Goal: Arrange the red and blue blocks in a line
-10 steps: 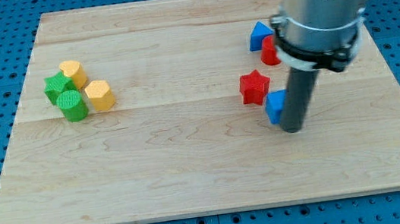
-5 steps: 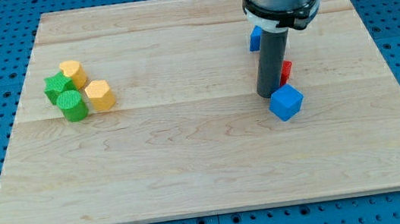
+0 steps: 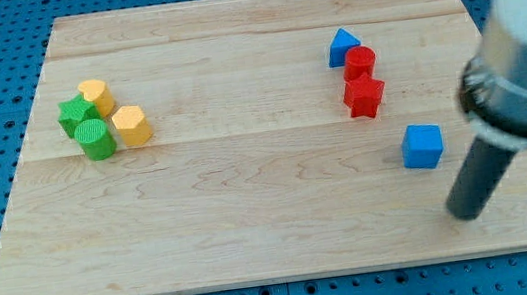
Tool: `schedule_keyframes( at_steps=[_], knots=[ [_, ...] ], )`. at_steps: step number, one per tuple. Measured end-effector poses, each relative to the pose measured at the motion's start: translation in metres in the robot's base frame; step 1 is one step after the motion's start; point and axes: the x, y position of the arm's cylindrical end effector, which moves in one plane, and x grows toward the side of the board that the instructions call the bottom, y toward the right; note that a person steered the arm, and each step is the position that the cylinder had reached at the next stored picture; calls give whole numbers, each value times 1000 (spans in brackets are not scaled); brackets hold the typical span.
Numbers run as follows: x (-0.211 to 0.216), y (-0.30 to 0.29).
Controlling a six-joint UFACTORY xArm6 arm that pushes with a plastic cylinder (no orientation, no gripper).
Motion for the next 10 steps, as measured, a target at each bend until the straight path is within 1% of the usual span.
schedule_keyframes(
  at_steps=[1, 2, 3, 4, 5, 7, 9, 10],
  knots=[
    [-43, 5],
    [-58, -78],
    [-58, -69],
    [-33, -87],
    [-33, -138],
    [-74, -87],
    [-75, -171],
    [-107, -171]
  ],
)
